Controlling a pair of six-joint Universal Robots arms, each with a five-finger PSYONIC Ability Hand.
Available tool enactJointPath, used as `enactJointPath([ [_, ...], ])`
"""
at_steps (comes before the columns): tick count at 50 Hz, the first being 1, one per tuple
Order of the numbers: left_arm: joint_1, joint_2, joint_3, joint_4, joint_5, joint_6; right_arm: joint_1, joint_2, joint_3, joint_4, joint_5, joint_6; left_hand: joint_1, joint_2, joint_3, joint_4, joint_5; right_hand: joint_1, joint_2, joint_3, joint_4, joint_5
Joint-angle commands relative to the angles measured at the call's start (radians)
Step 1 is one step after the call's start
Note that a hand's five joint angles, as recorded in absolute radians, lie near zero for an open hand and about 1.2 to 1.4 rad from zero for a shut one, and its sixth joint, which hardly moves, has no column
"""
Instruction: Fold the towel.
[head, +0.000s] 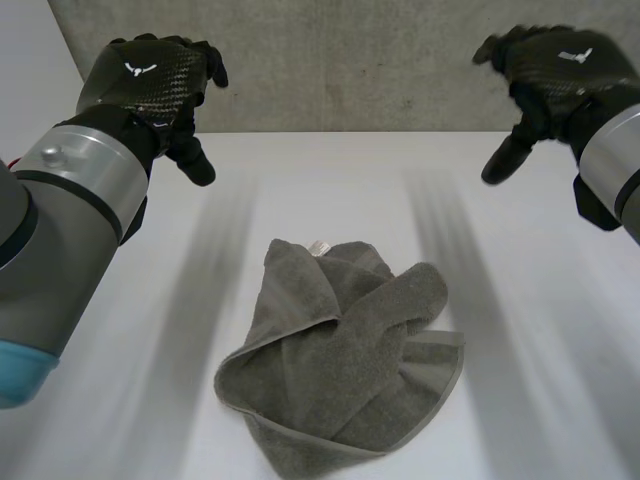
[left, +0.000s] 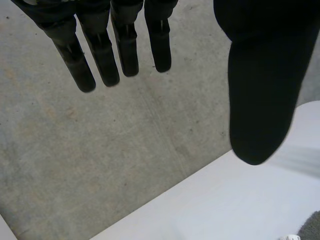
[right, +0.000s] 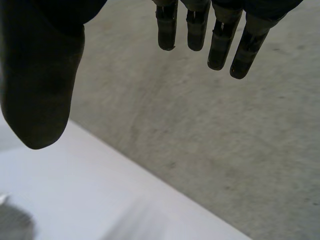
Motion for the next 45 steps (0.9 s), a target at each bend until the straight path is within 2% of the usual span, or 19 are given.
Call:
enactJointPath([
  [1, 0.038, 0.055, -0.073, -0.054, 0.15, 0.01, -0.002, 0.0, 0.046, 0.138, -0.191, -0.12, 0.177, 0.178, 0.177, 0.177, 0.177, -0.039, -0.063, -0.058, -0.072, -0.052],
  [2, 0.06, 0.071, -0.1, -0.077, 0.224, 0.023, 0.0, 0.0, 0.063, 0.175, -0.249, -0.148, 0.183, 0.183, 0.183, 0.183, 0.183, -0.027, -0.05, -0.046, -0.06, -0.04],
  [3, 0.06, 0.072, -0.101, -0.078, 0.225, 0.023, 0.0, 0.0, 0.063, 0.175, -0.25, -0.148, 0.183, 0.184, 0.183, 0.183, 0.183, -0.026, -0.05, -0.045, -0.06, -0.04],
  [4, 0.084, 0.091, -0.133, -0.099, 0.304, 0.044, -0.001, 0.0, 0.084, 0.205, -0.305, -0.171, 0.183, 0.184, 0.183, 0.183, 0.183, -0.024, -0.047, -0.043, -0.057, -0.037],
  [5, 0.084, 0.091, -0.133, -0.099, 0.304, 0.044, -0.003, 0.0, 0.113, 0.222, -0.352, -0.193, 0.183, 0.184, 0.183, 0.183, 0.183, -0.024, -0.047, -0.043, -0.057, -0.037],
  [6, 0.112, 0.111, -0.166, -0.119, 0.38, 0.074, -0.003, 0.0, 0.114, 0.222, -0.353, -0.193, 0.183, 0.184, 0.183, 0.183, 0.183, -0.024, -0.047, -0.043, -0.057, -0.037],
  [7, 0.138, 0.127, -0.203, -0.134, 0.451, 0.108, -0.009, 0.0, 0.147, 0.232, -0.395, -0.214, 0.183, 0.184, 0.183, 0.183, 0.183, -0.024, -0.047, -0.043, -0.057, -0.037],
  [8, 0.138, 0.127, -0.204, -0.134, 0.452, 0.109, -0.009, 0.0, 0.147, 0.232, -0.396, -0.214, 0.183, 0.184, 0.183, 0.183, 0.183, -0.024, -0.047, -0.043, -0.057, -0.037],
  [10, 0.185, 0.145, -0.28, -0.154, 0.556, 0.18, -0.032, -0.002, 0.221, 0.236, -0.466, -0.254, 0.168, 0.169, 0.168, 0.168, 0.169, -0.024, -0.047, -0.043, -0.057, -0.037],
  [11, 0.186, 0.145, -0.28, -0.154, 0.556, 0.181, -0.032, -0.002, 0.221, 0.236, -0.466, -0.254, 0.168, 0.169, 0.168, 0.168, 0.169, -0.024, -0.047, -0.043, -0.057, -0.037],
  [12, 0.205, 0.15, -0.321, -0.157, 0.591, 0.217, -0.041, -0.002, 0.262, 0.235, -0.498, -0.28, 0.165, 0.166, 0.165, 0.165, 0.166, -0.024, -0.047, -0.043, -0.057, -0.037],
  [16, 0.241, 0.15, -0.406, -0.157, 0.616, 0.296, -0.055, -0.002, 0.341, 0.235, -0.554, -0.322, 0.162, 0.163, 0.163, 0.162, 0.163, -0.024, -0.047, -0.043, -0.057, -0.037],
  [18, 0.264, 0.141, -0.49, -0.157, 0.616, 0.39, -0.058, -0.002, 0.415, 0.232, -0.589, -0.351, 0.162, 0.163, 0.163, 0.162, 0.163, 0.003, -0.021, -0.016, -0.031, -0.01],
  [19, 0.264, 0.141, -0.49, -0.157, 0.616, 0.391, -0.058, -0.002, 0.416, 0.232, -0.589, -0.351, 0.162, 0.163, 0.163, 0.162, 0.163, 0.003, -0.021, -0.016, -0.03, -0.01],
  [23, 0.285, 0.134, -0.604, -0.147, 0.622, 0.525, -0.051, 0.0, 0.52, 0.18, -0.606, -0.355, 0.162, 0.163, 0.163, 0.162, 0.163, 0.073, 0.049, 0.054, 0.04, 0.06],
  [26, 0.287, 0.13, -0.657, -0.13, 0.624, 0.585, -0.046, 0.006, 0.581, 0.132, -0.601, -0.352, 0.165, 0.166, 0.165, 0.165, 0.166, 0.126, 0.102, 0.107, 0.093, 0.113],
  [45, 0.27, 0.078, -0.792, 0.145, 0.62, 0.621, -0.043, 0.054, 0.73, -0.053, -0.54, -0.337, 0.162, 0.163, 0.163, 0.162, 0.163, 0.126, 0.103, 0.107, 0.093, 0.113],
])
